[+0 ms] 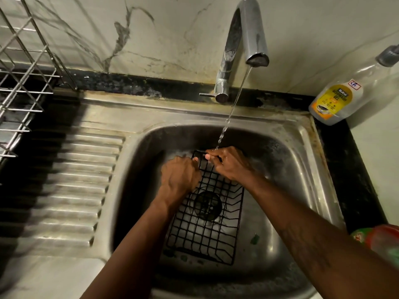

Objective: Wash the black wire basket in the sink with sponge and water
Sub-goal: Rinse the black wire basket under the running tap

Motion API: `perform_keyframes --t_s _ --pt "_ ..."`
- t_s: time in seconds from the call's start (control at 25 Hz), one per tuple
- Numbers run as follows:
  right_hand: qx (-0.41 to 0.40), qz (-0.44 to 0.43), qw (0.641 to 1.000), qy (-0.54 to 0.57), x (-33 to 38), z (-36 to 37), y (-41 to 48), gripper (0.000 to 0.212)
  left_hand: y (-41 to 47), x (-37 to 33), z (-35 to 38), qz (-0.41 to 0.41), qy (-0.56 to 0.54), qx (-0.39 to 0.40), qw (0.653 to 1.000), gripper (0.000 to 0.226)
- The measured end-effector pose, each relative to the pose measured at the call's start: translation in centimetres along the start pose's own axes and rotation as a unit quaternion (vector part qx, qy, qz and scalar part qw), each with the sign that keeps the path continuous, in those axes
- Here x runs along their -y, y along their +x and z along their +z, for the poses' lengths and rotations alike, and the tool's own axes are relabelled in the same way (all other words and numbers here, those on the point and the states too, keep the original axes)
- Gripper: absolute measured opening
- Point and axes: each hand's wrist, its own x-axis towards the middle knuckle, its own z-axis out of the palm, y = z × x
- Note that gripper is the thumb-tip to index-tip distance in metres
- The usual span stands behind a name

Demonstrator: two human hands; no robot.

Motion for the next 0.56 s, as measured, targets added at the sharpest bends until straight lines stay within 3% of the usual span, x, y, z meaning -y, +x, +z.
perform_keyframes --t_s 0.2,0.4,0.56 --pt "0.029 -0.064 0.993 -0.097 -1.9 -0.6 -0.1 0.035 0.2 -0.8 0.9 0.101 -0.076 0.116 0.985 0.019" --pt "0.048 -0.121 0.971 -0.199 0.3 1.1 0.8 0.037 0.0 -2.1 1.8 0.02 -0.179 0.112 0.977 0.01" --pt "0.117 -0.026 0.975 -0.186 -2.0 -2.1 -0.2 0.033 0.7 -1.1 0.9 -0.088 -0.175 0.136 0.971 0.015"
